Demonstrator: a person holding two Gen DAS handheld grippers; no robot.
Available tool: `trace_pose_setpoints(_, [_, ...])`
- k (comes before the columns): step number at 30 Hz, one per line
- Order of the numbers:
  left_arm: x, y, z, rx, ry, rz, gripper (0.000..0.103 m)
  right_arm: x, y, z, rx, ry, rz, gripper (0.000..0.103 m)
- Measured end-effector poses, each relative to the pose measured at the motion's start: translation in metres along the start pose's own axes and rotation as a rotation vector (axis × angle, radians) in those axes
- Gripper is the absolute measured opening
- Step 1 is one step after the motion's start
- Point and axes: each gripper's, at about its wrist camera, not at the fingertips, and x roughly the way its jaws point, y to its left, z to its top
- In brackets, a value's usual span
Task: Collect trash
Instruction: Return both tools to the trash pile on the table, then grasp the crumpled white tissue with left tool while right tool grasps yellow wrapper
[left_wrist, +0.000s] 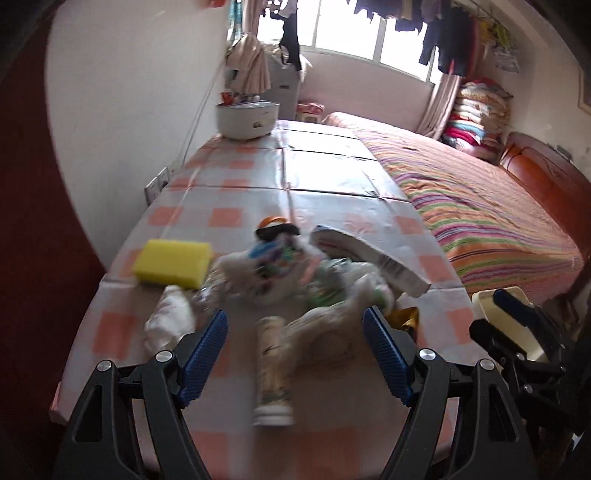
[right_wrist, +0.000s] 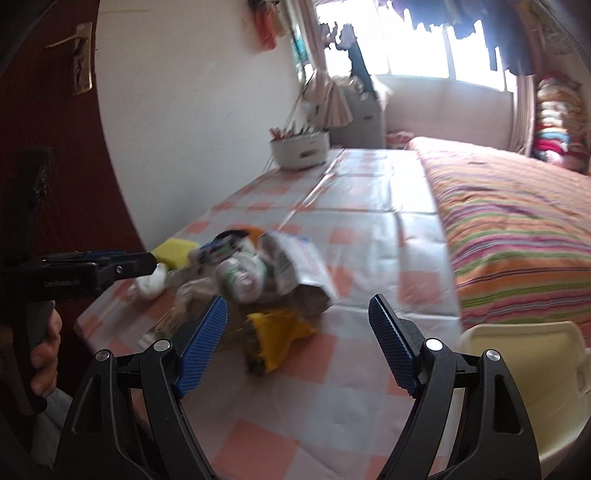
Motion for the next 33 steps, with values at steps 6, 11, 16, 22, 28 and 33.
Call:
trace_pose_setpoints(6, [0.012, 0.026, -0.022, -0.019, -0.012, -0.102, 0.074, 0.027, 0.011, -0.013, -0.057, 0.091, -0.102, 0.078])
trace_pose_setpoints(11, [0.01, 0.016, -0.019, 0.046, 0.01, -0.163, 0.074, 0.042, 0.011, -0.024, -0.067, 0.144, -0.153, 0.078])
trace_pose_setpoints(16, [0.006, 0.022, -0.028, 0.083, 0.03, -0.171, 0.074, 0.058, 0.025, -0.025, -0.121, 0.184, -0.183, 0.078])
trace_pose_setpoints(22, [0.002, 0.034, -0.034, 0.087, 0.027, -0.138, 0.074, 0.082, 0.017, -0.02, -0.105, 0.227, -0.177, 0.055])
trace_pose_setpoints(28, [0.009, 0.057, -0.038, 0.061, 0.05, -0.093, 0.074, 0.086, 0.009, -0.021, -0.056, 0.258, -0.137, 0.032])
trace_pose_setpoints(33, [0.014, 0.074, -0.037, 0.021, 0.072, -0.075, 0.074, 0.08, 0.003, -0.021, -0.026, 0.249, -0.118, 0.026])
